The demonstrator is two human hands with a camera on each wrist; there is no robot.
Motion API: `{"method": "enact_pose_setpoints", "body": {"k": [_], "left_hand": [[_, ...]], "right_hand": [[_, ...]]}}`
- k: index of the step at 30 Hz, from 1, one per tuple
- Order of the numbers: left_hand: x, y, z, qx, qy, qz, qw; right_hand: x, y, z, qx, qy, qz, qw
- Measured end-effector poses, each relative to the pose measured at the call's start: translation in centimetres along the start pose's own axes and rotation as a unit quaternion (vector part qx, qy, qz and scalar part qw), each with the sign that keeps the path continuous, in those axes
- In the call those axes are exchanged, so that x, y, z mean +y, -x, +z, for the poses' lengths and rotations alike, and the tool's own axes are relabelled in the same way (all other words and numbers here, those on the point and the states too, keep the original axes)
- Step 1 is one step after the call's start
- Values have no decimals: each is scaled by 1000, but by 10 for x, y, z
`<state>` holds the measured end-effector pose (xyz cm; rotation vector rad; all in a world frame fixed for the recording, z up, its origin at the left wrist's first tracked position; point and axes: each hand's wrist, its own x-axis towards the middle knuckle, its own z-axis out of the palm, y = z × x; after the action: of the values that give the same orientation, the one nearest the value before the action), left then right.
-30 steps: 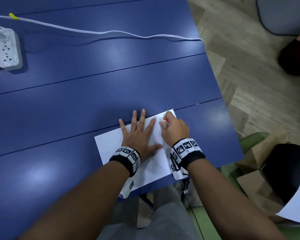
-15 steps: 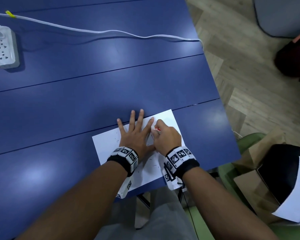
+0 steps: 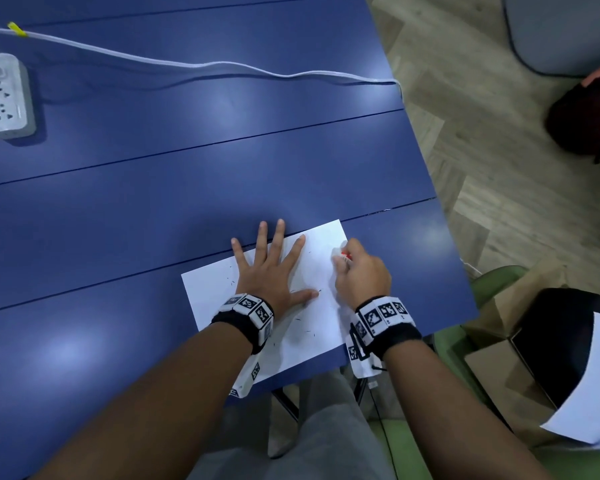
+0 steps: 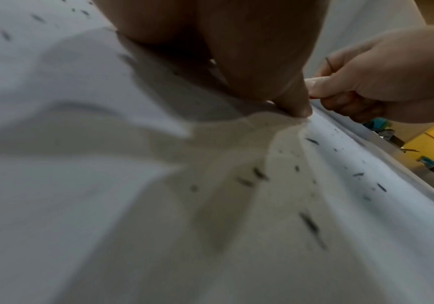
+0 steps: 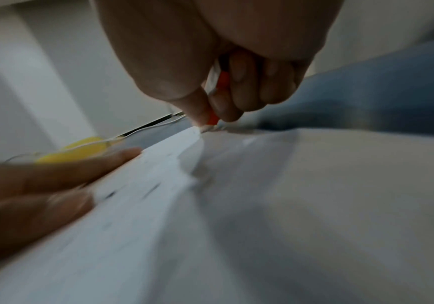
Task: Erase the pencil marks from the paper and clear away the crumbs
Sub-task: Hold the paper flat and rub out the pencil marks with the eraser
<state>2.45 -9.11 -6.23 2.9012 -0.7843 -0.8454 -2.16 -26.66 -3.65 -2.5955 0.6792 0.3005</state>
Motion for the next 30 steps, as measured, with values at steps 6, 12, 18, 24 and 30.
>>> {"method": "enact_pose_setpoints", "body": {"k": [6, 12, 18, 24, 30], "left_hand": [[-1, -1, 0, 8, 5, 1, 1000], [0, 0, -1, 9, 1, 0, 1000], [1, 1, 3, 26, 6, 1, 1000], [2, 0, 3, 19, -3, 1, 1000], [2, 0, 2, 14, -4, 2, 1000]], "right_hand": [[36, -10, -14, 88, -193, 112, 971], [0, -9, -2, -21, -124, -6, 992], [-23, 5, 11, -72, 10, -88, 993], [-25, -6, 6, -45, 17, -75, 996], [-25, -13, 4, -41, 26, -69, 996]]}}
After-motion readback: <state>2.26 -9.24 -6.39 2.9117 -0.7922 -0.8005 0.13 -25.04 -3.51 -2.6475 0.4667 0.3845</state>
